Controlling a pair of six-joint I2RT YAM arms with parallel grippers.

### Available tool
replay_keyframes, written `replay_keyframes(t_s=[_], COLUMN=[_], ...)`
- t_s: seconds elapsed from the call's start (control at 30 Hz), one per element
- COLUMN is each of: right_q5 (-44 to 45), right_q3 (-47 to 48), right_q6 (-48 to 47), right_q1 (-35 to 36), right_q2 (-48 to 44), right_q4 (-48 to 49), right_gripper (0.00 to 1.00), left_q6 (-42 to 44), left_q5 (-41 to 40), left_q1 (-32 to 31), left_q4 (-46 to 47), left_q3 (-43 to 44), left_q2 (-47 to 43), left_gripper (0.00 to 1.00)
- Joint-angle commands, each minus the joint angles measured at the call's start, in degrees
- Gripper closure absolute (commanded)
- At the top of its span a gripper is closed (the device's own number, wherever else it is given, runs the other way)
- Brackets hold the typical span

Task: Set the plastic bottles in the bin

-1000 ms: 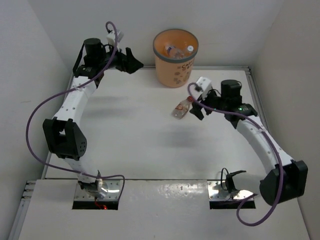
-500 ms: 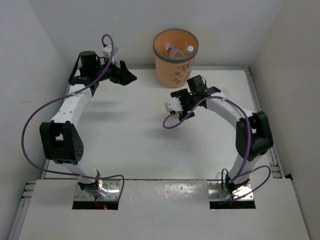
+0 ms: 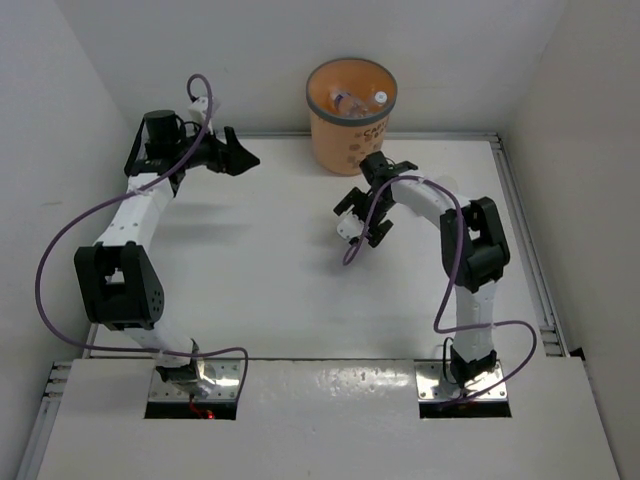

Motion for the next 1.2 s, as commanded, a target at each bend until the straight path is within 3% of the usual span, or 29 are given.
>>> replay_keyframes(t_s=[0.0, 0.37, 0.57, 0.7, 0.77, 0.87, 0.9, 0.97, 1.0, 1.1, 1.17], right_q5=[0.7, 3.1, 2.7, 2.1, 0.1, -5.9, -8.7, -11.9, -13.8, -14.7, -11.5], right_q3=[2.8, 9.4, 9.9, 11.3, 11.3, 10.3, 9.4, 6.6, 5.6, -1.1, -6.7], right_q6=[-7.8, -9.6, -8.0, -4.0, -0.8, 8.9, 17.8, 25.2, 39.1, 61.4, 75.5], right_q1=[0.1, 1.7, 2.2, 3.1, 3.6, 4.2, 4.2, 4.4, 4.5, 3.2, 2.5], right_q2=[1.2, 10.0, 10.1, 7.8, 6.6, 0.2, -1.1, -7.1, -8.7, -15.9, -19.9], right_q4=[-5.6, -7.8, -8.2, -9.2, -9.4, -5.4, -3.7, 7.1, 19.2, 38.4, 61.0], right_gripper=[0.08, 0.13, 0.35, 0.62, 0.69, 0.84, 0.86, 0.95, 1.0, 1.0, 1.0], left_q6=[0.8, 0.8, 0.8, 0.2, -0.5, -1.0, -1.0, -1.5, -2.1, -2.7, -4.8], left_q5=[2.2, 3.3, 3.8, 4.3, 4.8, 5.4, 5.4, 5.4, 5.4, 5.4, 5.9], left_q1=[1.0, 5.0, 5.5, 5.5, 5.5, 5.5, 5.5, 5.5, 5.5, 4.9, 4.9], left_q4=[2.3, 2.3, 2.3, 2.3, 2.9, 3.9, 3.9, 5.2, 5.2, 6.8, 7.4], left_q3=[-0.9, -1.4, -1.4, -1.4, -1.4, -1.4, -1.4, -2.2, -2.9, -3.5, -3.5], left_q2=[-2.2, -2.2, -2.2, -1.2, -1.2, -1.2, -1.8, -2.4, -3.0, -3.6, -3.6], left_gripper=[0.0, 0.0, 0.0, 0.0, 0.0, 0.0, 0.0, 0.0, 0.0, 0.0, 0.0])
